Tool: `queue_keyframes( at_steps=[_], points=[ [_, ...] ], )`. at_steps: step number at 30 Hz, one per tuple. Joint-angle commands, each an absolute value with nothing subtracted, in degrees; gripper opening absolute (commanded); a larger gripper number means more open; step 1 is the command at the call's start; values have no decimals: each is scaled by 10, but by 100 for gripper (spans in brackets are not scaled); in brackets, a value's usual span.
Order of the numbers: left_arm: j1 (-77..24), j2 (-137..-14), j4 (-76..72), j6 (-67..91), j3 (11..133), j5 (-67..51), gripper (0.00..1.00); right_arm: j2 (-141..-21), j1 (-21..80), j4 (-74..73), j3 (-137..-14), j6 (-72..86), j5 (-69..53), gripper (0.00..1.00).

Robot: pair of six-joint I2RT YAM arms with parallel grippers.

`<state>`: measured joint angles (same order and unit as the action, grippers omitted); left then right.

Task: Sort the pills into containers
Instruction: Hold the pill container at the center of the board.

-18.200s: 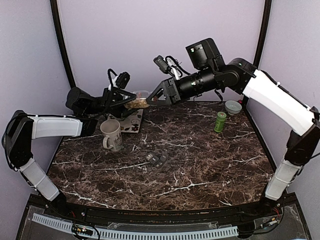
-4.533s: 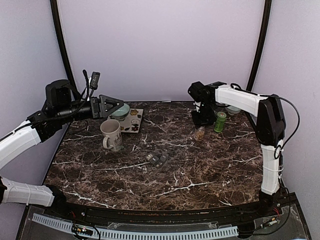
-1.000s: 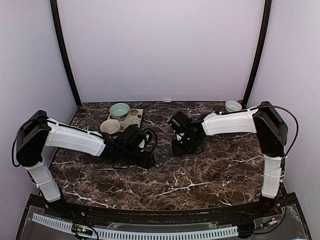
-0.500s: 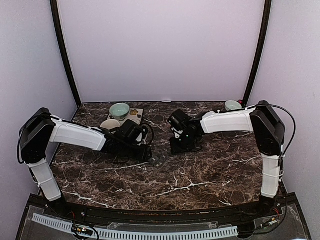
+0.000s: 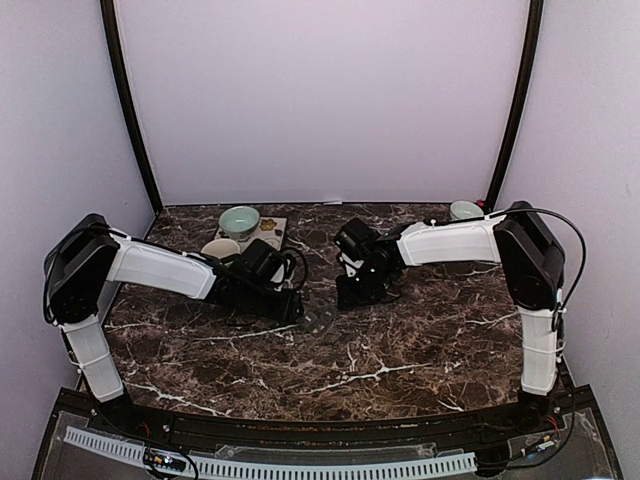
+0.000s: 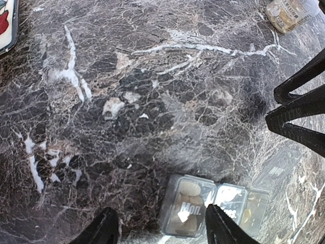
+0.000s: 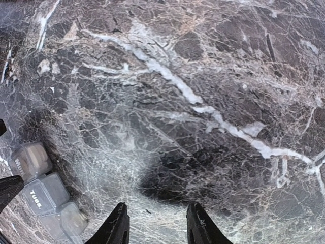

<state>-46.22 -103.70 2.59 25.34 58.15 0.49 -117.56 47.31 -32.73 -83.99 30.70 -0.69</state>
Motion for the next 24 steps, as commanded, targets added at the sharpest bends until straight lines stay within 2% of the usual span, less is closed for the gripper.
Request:
queue_keyframes(
  at_steps=[1,24],
  points=[
    [-458,-1034,23,243,594,-5,62,-1174,471,-320,-852,305,-24,40],
    [-456,-1049,22,237,599,-32,61,-1172,476,-322,-857,307,-47,39]
  ],
)
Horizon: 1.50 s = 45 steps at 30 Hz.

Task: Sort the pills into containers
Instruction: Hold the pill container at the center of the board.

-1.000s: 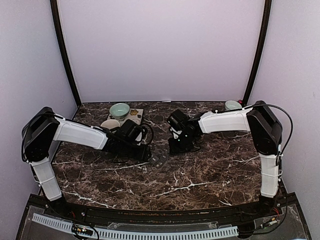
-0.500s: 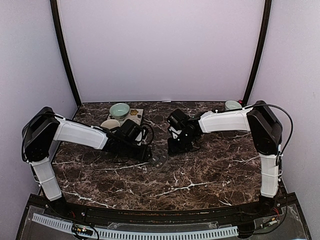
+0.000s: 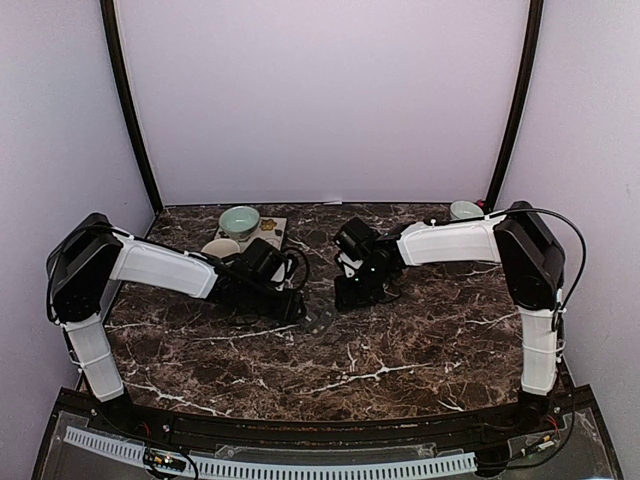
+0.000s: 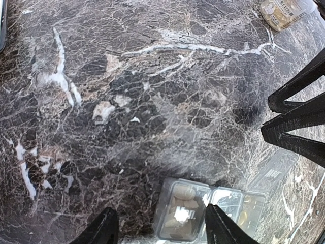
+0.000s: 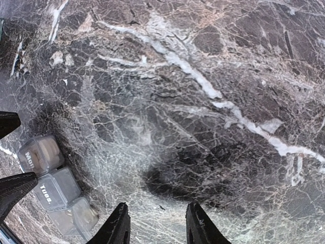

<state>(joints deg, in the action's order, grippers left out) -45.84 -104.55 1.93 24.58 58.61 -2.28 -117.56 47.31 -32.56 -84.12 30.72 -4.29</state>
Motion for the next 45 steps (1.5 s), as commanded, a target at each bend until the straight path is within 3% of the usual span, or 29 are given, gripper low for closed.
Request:
queue_keyframes(
  at_steps=[1,22,45],
  points=[
    [-456,-1048,23,237,600,-32,61,-1172,477,-322,-857,307,-47,39],
    [-456,-1000,17,251,572,-28,61,-1171,481,-321,-846,310,-42,38],
    [-463,-1025,18,242,565,-66,60,-1159,489,-322,-840,315,-47,38]
  ],
)
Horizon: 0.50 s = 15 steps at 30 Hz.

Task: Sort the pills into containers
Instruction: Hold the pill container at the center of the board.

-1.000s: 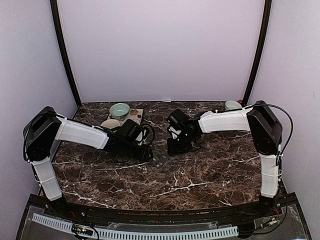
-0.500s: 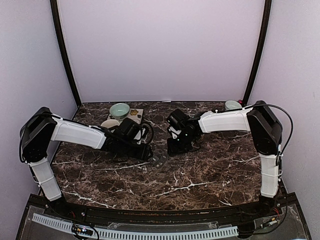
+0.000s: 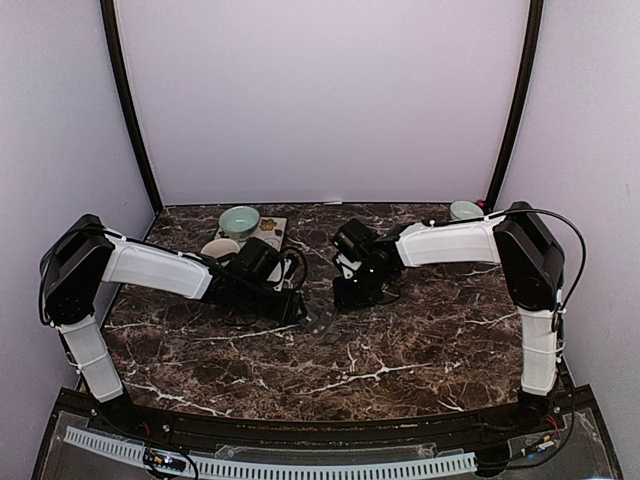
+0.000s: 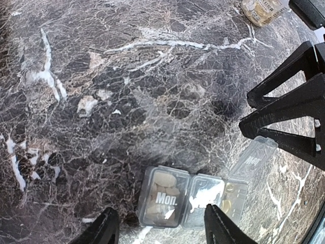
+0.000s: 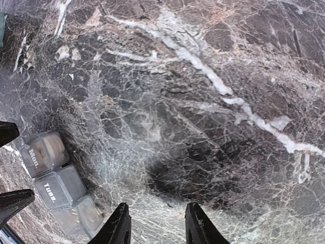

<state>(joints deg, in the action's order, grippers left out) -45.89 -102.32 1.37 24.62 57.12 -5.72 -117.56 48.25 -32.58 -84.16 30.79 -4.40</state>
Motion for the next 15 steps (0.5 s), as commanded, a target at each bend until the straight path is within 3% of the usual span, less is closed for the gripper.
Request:
queue_keyframes(
  at_steps=[1,15],
  points=[
    [-464,-1026,18,242,564,-66,61,-1157,489,-322,-839,316,-46,38],
    [-477,-1043,37,242,572,-57,60,-1128,502,-314,-816,330,-43,38]
  ],
)
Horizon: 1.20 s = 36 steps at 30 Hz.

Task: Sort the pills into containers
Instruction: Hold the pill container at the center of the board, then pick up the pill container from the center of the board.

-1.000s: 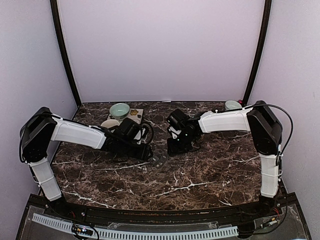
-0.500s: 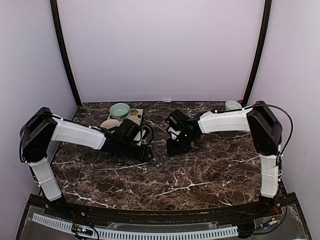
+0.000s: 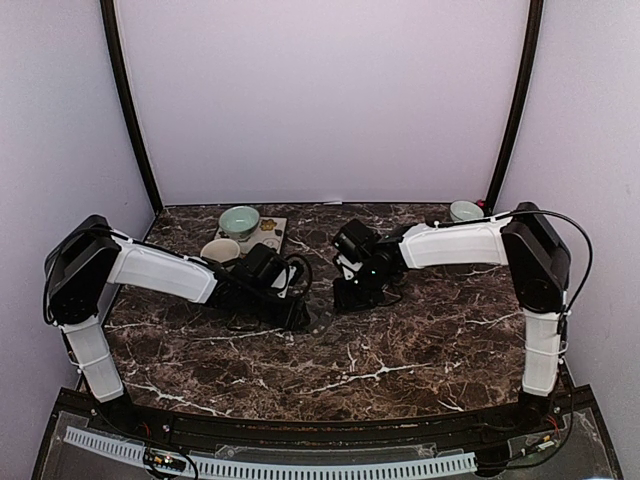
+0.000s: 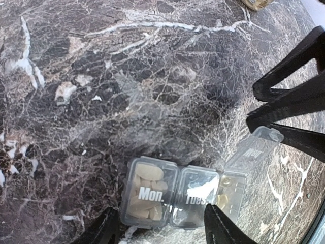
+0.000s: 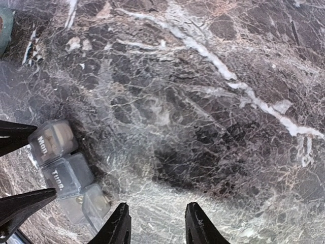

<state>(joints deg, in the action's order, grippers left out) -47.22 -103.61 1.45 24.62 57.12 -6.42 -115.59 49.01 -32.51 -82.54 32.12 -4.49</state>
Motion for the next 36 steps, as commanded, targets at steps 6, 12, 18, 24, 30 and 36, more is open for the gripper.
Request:
queue_keyframes(
  at_steps=[6,12,18,24,30,36],
  points=[
    [-477,-1044,45,243,573,-46,60,-1120,508,-311,-814,329,-51,38],
    [-477,-1035,43,248,575,-30,60,-1119,515,-310,-812,324,-56,38],
    [-478,-1042,43,249,583,-33,60,-1119,519,-300,-811,316,-77,38],
    [-477,-1043,43,253,580,-33,60,-1119,524,-277,-801,310,-116,38],
    [-477,-1042,43,256,580,-31,60,-1125,526,-273,-798,303,-143,38],
    [-477,-1042,42,257,581,-34,60,-1137,526,-268,-796,302,-166,39]
  ],
)
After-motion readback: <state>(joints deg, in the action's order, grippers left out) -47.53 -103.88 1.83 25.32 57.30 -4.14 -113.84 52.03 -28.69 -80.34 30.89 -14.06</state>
